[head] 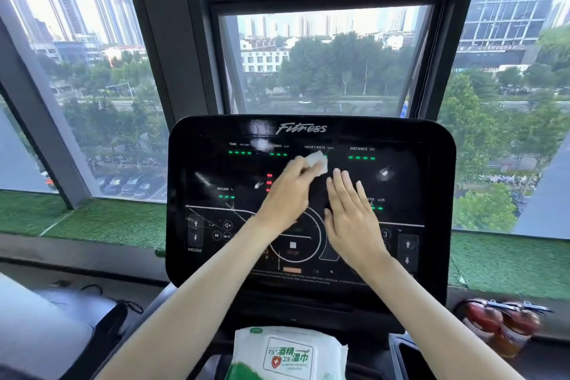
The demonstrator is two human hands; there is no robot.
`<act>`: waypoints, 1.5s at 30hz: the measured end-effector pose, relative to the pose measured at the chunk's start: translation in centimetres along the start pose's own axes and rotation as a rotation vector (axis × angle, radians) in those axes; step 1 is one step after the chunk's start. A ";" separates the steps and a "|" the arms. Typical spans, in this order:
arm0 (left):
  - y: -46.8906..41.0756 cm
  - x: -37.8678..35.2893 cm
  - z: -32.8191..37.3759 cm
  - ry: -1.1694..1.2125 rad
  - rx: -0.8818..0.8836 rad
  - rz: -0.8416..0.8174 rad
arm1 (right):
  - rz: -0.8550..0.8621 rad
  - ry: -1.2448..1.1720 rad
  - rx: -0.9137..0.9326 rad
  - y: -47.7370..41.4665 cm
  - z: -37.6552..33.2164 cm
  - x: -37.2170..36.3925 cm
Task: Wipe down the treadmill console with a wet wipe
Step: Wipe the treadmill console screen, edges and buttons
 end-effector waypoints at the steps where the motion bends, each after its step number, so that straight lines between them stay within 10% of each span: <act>1: -0.3 0.3 -0.8 -0.001 0.037 0.022 | 0.001 0.003 0.000 0.0 0.0 0.0; 4: -0.8 1.2 -2.0 0.126 0.389 0.276 | -0.005 0.005 -0.002 0.0 0.1 0.0; 9: -0.9 0.3 -0.1 -0.027 0.010 0.043 | -0.009 0.006 -0.002 0.0 0.2 -0.3; 13: -1.5 1.0 -2.0 0.064 0.290 0.275 | 0.000 -0.011 -0.008 -0.1 0.1 -0.3; 20: -3.8 1.0 1.9 -0.004 0.040 -0.043 | -0.013 0.020 0.007 -0.1 0.3 -0.4; 26: -1.2 1.6 -1.7 0.131 0.369 0.284 | 0.018 -0.021 -0.048 0.4 0.5 0.1; 31: -2.1 -0.8 1.4 0.000 -0.113 -0.046 | 0.038 -0.009 -0.120 1.2 1.4 0.2; 35: -1.9 0.1 -0.4 0.187 0.353 0.267 | 0.010 0.025 -0.083 1.6 2.1 0.3; 40: -2.1 -1.8 2.9 0.035 -0.039 0.014 | 0.001 0.052 -0.068 1.5 2.3 0.2; 45: -3.1 -1.4 2.8 0.138 0.284 0.206 | -0.028 0.069 -0.058 1.6 2.6 0.2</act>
Point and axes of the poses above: each hand's wrist, its own y-axis away from the middle knuckle, its own x-axis out of the back of the hand, z = x × y, the point moved 1 cm from there along -y, towards the middle knuckle, and after that the axes turned 10 degrees about -z, right-handed, at the moved point
